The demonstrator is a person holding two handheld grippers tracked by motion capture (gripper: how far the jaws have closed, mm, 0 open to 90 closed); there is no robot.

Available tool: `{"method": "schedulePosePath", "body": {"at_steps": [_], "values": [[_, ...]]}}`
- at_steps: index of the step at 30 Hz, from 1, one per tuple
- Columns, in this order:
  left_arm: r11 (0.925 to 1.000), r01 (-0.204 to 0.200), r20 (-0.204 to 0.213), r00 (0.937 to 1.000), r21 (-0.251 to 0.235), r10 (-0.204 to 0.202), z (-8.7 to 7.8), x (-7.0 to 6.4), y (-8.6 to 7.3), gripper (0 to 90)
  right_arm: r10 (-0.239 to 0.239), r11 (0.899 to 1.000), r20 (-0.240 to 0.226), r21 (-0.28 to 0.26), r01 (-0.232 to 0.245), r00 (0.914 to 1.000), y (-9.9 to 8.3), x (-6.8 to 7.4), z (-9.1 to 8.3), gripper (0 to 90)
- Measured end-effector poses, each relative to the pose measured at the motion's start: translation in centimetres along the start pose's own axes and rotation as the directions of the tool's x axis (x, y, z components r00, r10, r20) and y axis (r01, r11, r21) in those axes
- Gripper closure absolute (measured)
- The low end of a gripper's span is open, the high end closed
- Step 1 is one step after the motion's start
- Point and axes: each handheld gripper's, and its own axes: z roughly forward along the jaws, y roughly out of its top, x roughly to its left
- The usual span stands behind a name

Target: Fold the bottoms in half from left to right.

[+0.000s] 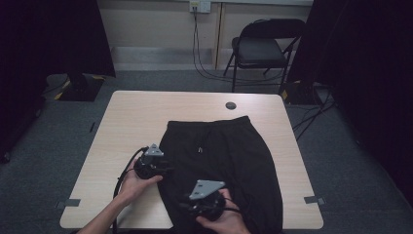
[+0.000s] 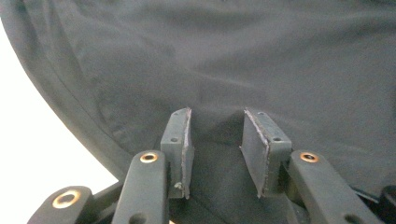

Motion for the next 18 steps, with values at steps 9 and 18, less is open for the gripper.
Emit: {"method": "schedulePosePath", "body": {"at_steps": [9,18], "values": [[0.9995,-0.025,-0.024,0.9994,-0.018,0.024,0.3,-0.2,-0.1,63.4,-0.079,0.991,-0.066,0.1,0.085,0.9947,1.3,2.4,5.9,55.0],[0.9997,0.017,-0.03,0.9994,-0.014,-0.018,0.2,0.1,0.0,61.2,-0.066,0.991,-0.025,0.113,0.068,0.9975,0.0,2.0,7.1,51.1]]}}
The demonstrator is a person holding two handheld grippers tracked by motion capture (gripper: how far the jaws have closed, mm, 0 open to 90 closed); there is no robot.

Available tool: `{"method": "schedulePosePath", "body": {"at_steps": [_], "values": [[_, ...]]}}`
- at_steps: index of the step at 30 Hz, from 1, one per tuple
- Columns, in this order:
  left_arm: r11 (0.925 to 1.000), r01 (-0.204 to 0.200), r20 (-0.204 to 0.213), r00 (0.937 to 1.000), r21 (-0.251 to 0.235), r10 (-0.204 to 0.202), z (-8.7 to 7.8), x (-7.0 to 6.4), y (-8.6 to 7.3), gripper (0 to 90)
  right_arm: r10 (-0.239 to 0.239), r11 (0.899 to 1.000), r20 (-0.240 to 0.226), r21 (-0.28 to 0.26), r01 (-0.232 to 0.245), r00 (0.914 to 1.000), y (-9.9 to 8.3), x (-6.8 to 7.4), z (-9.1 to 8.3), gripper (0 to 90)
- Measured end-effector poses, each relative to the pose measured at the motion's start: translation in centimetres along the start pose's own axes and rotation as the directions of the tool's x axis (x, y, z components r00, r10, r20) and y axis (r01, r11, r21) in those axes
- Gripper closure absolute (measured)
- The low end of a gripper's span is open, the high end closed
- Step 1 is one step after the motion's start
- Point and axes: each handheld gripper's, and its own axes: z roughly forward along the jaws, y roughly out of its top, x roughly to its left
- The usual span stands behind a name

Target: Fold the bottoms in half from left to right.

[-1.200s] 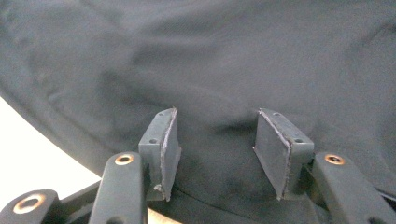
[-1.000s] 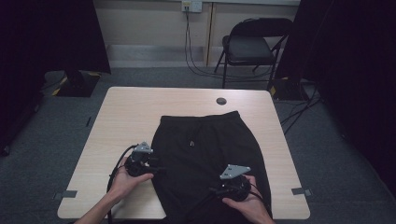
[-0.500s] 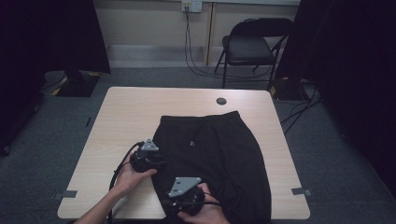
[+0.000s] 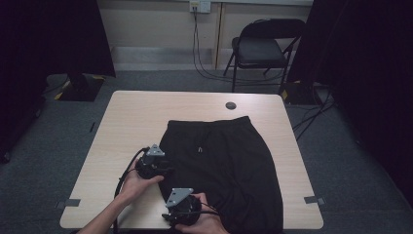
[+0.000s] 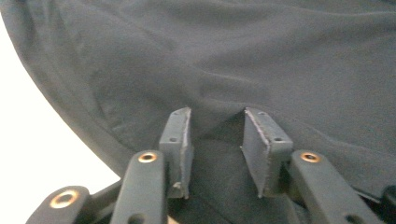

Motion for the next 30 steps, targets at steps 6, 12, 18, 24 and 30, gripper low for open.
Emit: {"method": "schedulePosePath", "body": {"at_steps": [6,12,18,24,30], "values": [[0.9973,0.047,-0.024,0.9986,-0.057,-0.048,-1.1,0.4,0.3,58.0,-0.015,1.0,0.016,-0.017,0.015,0.9998,-0.2,-0.1,-0.3,87.6],[0.9748,0.133,-0.051,0.9883,-0.179,-0.144,-2.8,1.8,0.1,52.0,0.018,0.996,0.084,-0.091,-0.011,0.9963,0.5,-1.4,-3.7,89.6],[0.9827,0.114,-0.067,0.9898,-0.146,-0.125,-2.3,1.7,0.1,48.8,0.073,0.993,0.177,-0.108,-0.054,0.9816,-1.3,-3.7,-7.0,89.7],[0.9954,0.042,-0.045,0.9979,-0.086,-0.046,-0.8,0.1,0.5,46.7,0.099,0.995,0.189,-0.038,-0.094,0.977,-4.5,-4.9,-6.4,89.5],[0.9992,0.005,-0.049,0.9988,-0.04,-0.007,0.1,-0.4,0.3,46.7,0.138,0.989,0.178,-0.087,-0.124,0.9744,-4.4,-5.2,-5.2,56.8]]}}
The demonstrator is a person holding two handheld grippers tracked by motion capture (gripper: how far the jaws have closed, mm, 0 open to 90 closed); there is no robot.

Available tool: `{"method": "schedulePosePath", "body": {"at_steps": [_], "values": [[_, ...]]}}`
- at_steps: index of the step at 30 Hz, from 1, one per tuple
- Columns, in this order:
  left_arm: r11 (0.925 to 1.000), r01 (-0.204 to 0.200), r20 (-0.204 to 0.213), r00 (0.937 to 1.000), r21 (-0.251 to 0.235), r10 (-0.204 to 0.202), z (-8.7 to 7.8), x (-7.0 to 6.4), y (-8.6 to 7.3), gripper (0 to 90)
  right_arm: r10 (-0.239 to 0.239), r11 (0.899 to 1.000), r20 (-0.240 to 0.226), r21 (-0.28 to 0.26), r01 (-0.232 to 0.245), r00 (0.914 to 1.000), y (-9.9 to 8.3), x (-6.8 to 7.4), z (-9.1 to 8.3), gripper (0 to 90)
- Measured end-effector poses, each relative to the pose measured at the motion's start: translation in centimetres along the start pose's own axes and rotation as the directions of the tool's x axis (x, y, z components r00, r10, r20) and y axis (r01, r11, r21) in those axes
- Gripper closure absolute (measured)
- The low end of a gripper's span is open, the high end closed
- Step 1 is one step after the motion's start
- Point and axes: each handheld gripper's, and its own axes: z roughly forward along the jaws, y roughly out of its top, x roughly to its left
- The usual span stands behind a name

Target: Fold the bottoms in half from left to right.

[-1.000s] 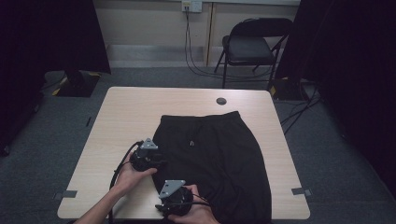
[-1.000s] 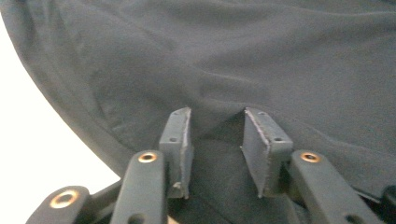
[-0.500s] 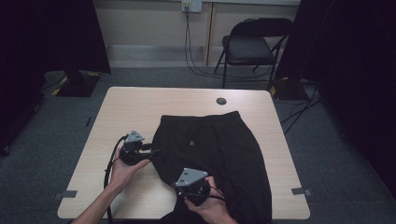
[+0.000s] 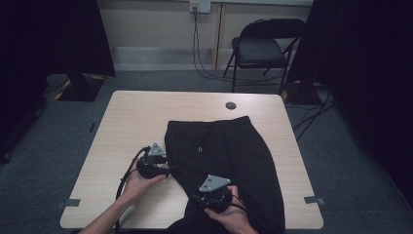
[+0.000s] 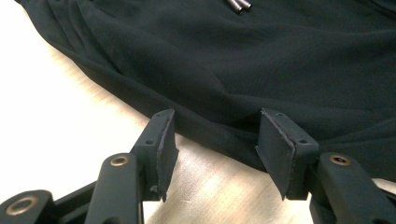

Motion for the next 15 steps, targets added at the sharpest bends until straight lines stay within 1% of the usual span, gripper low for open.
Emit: {"method": "schedulePosePath", "body": {"at_steps": [1,2,3,4,5,6,7,8,9,11,13,14,15], "values": [[1.0,0.005,0.0,1.0,0.003,-0.005,0.1,0.1,0.0,46.3,0.008,1.0,0.003,-0.002,-0.008,1.0,0.2,0.0,0.2,54.3],[1.0,0.007,0.003,1.0,0.005,-0.007,0.1,0.1,-0.1,45.9,0.012,1.0,0.011,-0.001,-0.012,0.9999,0.3,0.1,0.5,54.3],[0.9999,0.012,0.003,0.9999,0.007,-0.012,0.1,0.2,-0.1,45.9,0.007,1.0,0.009,0.003,-0.007,0.9999,0.5,0.2,0.8,55.1],[1.0,0.007,-0.001,1.0,0.006,-0.007,0.0,0.3,-0.1,45.7,-0.001,1.0,0.007,0.002,0.001,1.0,0.6,0.3,1.1,59.2],[0.9999,0.013,-0.003,0.9999,-0.002,-0.013,-0.1,0.4,-0.1,45.3,-0.016,1.0,0.005,-0.001,0.016,0.9999,0.6,0.4,1.3,70.9],[0.9998,0.018,-0.005,0.9998,-0.01,-0.018,-0.2,0.5,0.0,44.6,-0.026,1.0,-0.01,-0.002,0.026,0.9996,0.6,0.5,1.5,77.1],[0.9993,0.023,-0.036,0.999,-0.031,-0.024,-0.7,0.8,0.0,44.5,-0.033,0.999,-0.007,-0.004,0.033,0.9994,0.6,0.6,1.5,82.8],[0.9982,0.045,-0.039,0.9982,-0.039,-0.046,-1.0,1.0,0.0,43.6,-0.031,1.0,-0.017,0.007,0.031,0.9994,0.6,0.7,1.6,86.0],[0.9965,0.071,-0.038,0.9967,-0.045,-0.072,-1.4,1.4,-0.1,42.1,-0.034,0.999,-0.019,0.015,0.035,0.9992,0.6,0.7,1.6,86.7],[0.9936,0.092,-0.037,0.9949,-0.066,-0.094,-2.4,2.2,-0.2,41.3,-0.025,0.999,-0.014,0.019,0.026,0.9996,0.5,0.8,1.5,87.1],[0.9941,0.084,-0.075,0.9931,-0.068,-0.09,-2.9,3.0,0.0,42.0,-0.025,1.0,-0.026,0.017,0.025,0.9994,0.4,1.1,1.6,87.1],[0.9935,0.088,-0.079,0.9924,-0.071,-0.094,-3.1,3.4,0.2,43.1,-0.028,0.999,-0.03,0.019,0.028,0.9992,0.4,1.3,1.6,87.1],[0.9926,0.094,-0.068,0.9928,-0.077,-0.099,-3.0,3.7,0.4,44.8,-0.027,0.999,-0.039,0.023,0.028,0.9989,0.4,1.5,1.6,87.1]]}}
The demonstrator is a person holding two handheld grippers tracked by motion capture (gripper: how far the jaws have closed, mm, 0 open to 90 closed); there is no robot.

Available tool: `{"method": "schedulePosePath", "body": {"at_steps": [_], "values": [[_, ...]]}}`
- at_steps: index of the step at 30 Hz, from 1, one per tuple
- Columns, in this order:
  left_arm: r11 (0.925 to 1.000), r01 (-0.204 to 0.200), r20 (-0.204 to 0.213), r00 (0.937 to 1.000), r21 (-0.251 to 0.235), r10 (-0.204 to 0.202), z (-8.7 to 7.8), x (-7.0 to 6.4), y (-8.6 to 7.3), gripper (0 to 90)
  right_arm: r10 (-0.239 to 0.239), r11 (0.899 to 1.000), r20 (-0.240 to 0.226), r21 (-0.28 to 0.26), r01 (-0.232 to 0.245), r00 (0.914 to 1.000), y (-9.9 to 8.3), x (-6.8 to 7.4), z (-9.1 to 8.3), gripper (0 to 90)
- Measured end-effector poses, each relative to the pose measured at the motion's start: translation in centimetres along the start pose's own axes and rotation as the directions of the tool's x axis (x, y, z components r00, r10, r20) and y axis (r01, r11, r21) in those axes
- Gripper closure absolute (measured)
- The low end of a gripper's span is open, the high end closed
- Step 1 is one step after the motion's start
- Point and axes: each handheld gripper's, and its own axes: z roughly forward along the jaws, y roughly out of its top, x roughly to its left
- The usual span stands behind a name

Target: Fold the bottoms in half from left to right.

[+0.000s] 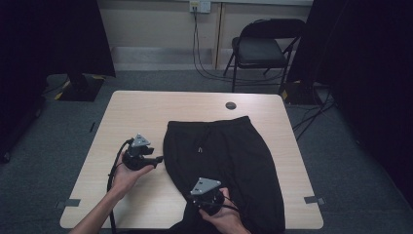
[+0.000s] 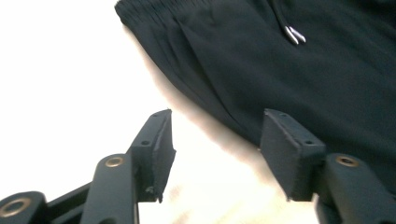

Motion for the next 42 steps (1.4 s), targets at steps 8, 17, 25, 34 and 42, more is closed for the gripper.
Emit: {"method": "schedulePosePath", "body": {"at_steps": [8,17,25,34,42], "values": [[0.9985,0.053,-0.02,0.9984,-0.014,-0.053,3.3,1.8,1.9,56.1,-0.02,1.0,-0.034,0.002,0.02,0.9992,0.0,1.5,-0.1,87.0],[0.9966,0.08,-0.051,0.9956,0.021,-0.079,5.6,2.3,1.8,42.9,-0.018,1.0,-0.04,-0.001,0.018,0.999,-0.1,1.5,-0.1,86.7],[0.9999,0.002,-0.07,0.9976,0.013,-0.001,6.6,0.9,1.3,60.4,-0.017,1.0,-0.045,-0.002,0.017,0.9988,0.0,1.3,-0.1,86.6],[0.9933,0.115,-0.004,0.9933,-0.008,-0.115,6.4,1.7,1.3,89.4,0.014,1.0,-0.051,-0.012,-0.015,0.9986,0.5,1.0,0.0,86.8],[0.9733,0.184,0.037,0.9829,-0.138,-0.18,3.0,3.2,3.7,89.5,0.033,0.993,-0.051,-0.107,-0.039,0.9981,2.7,0.5,-2.2,86.9]]}}
